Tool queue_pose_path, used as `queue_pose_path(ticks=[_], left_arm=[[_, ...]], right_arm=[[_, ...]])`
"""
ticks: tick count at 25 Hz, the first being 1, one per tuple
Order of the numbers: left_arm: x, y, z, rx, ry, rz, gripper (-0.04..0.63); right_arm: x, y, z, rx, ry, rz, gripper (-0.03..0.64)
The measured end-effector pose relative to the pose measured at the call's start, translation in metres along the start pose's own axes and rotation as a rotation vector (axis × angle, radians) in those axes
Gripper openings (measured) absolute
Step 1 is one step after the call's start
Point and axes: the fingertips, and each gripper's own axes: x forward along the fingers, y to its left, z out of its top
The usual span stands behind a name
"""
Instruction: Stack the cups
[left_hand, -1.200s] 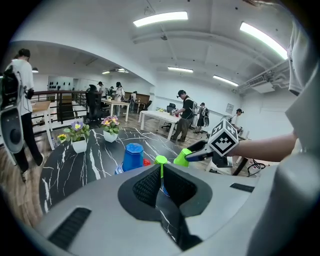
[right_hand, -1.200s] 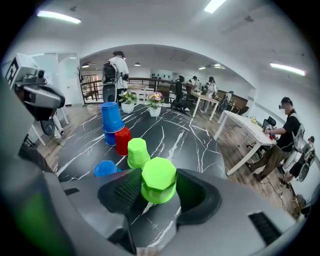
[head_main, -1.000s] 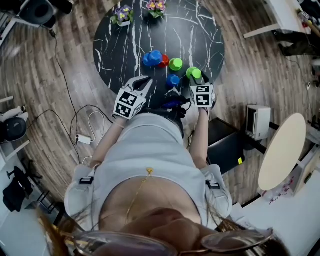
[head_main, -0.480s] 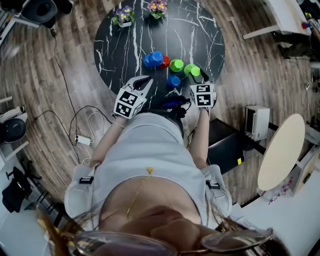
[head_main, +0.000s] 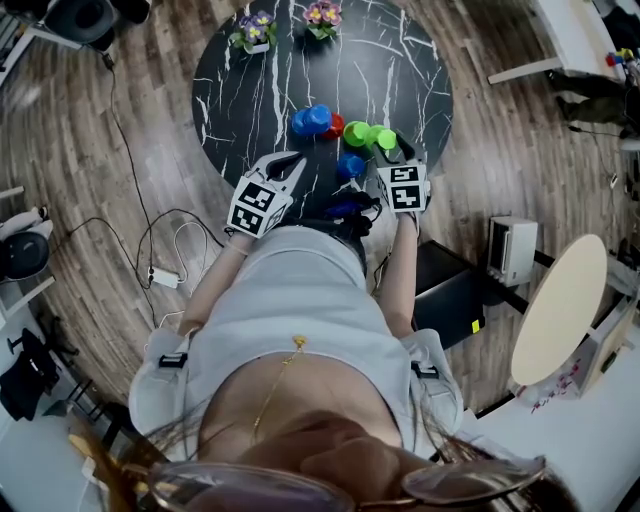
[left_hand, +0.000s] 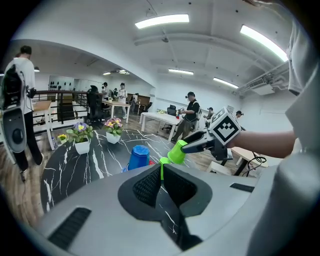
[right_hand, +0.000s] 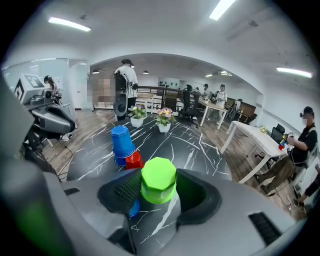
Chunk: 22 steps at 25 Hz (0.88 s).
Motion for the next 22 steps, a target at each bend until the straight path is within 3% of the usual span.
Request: queue_pose_path(ticks=[22], left_arm=[[-0.018,0.016,-0.009,-0.036,-0.007,0.058,0.038]], right_arm=[[0.032,0.037,0.037,-0.081,-0.025,0.100,0.222]])
